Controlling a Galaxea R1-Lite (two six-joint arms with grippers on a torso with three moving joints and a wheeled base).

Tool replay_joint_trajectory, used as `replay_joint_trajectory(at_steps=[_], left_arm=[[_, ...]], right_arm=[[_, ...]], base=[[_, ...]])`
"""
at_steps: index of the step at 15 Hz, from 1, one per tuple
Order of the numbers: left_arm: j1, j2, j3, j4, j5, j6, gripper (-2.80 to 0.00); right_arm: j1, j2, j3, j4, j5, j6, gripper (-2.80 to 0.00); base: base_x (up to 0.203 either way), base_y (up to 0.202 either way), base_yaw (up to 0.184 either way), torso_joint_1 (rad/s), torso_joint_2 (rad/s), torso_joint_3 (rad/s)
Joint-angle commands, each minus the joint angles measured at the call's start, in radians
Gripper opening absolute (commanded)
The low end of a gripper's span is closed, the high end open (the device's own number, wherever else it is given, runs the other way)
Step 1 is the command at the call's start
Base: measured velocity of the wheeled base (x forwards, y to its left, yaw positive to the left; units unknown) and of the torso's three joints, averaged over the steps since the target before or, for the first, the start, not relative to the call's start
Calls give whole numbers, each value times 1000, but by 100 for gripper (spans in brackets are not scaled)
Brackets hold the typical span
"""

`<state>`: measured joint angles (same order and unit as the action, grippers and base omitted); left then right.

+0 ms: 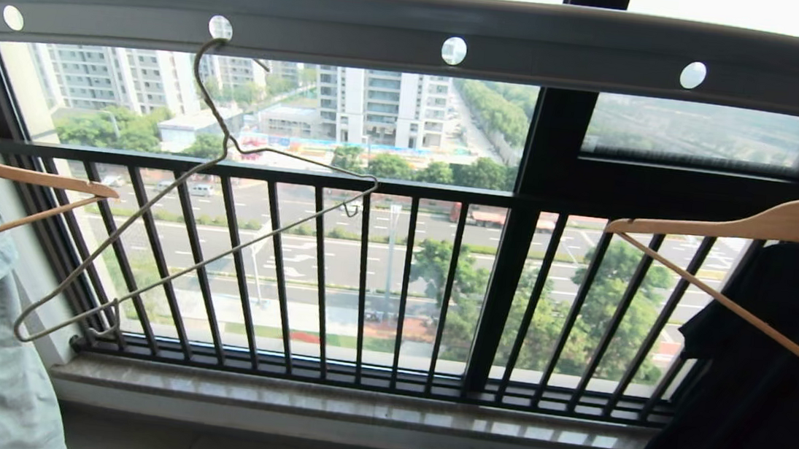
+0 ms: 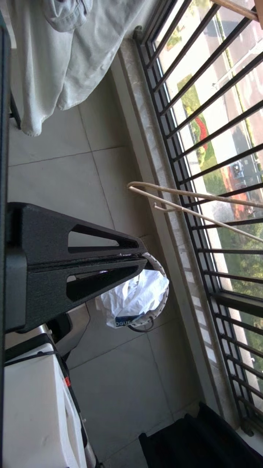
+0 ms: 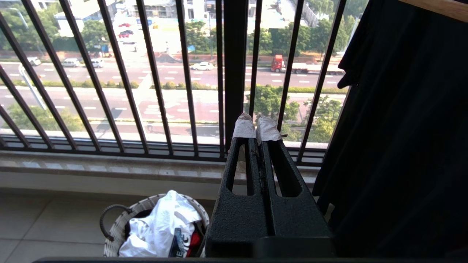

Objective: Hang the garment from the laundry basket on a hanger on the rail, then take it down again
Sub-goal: Pick up the clothes rack on the clothesline

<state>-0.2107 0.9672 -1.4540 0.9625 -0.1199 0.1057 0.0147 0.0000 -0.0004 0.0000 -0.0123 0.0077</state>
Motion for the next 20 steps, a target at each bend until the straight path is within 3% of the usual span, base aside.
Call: replay_joint_trajectory(at_steps=[1, 4, 8, 11, 12, 14, 17, 20], left_arm=[[-12, 88, -28, -1, -4, 63, 0], [4, 175, -99, -18, -2, 108, 0], [159, 253, -142, -21, -6, 195, 0], [169, 266, -118, -22, -12, 200, 0], [170, 268, -108, -25, -35, 200, 0], [189, 272, -63, -80, -155, 202, 0], [252, 333, -26, -159, -180, 258, 0], [301, 380, -23, -203, -205, 265, 0]], right_arm=[[1, 0, 0, 0, 0, 0, -280], [-1, 0, 0, 0, 0, 0, -280], [1, 0, 0, 0, 0, 0, -280], [1, 0, -1, 0, 0, 0, -280], [0, 0, 0, 0, 0, 0, -280], [1, 0, 0, 0, 0, 0, -280], [0, 0, 0, 0, 0, 0, -280], [1, 0, -1, -1, 0, 0, -280]], base=[[0, 0, 0, 0, 0, 0], [0, 0, 0, 0, 0, 0], [0, 0, 0, 0, 0, 0], [0, 0, 0, 0, 0, 0], [0, 0, 0, 0, 0, 0], [0, 0, 0, 0, 0, 0], [0, 0, 0, 0, 0, 0], [0, 0, 0, 0, 0, 0]])
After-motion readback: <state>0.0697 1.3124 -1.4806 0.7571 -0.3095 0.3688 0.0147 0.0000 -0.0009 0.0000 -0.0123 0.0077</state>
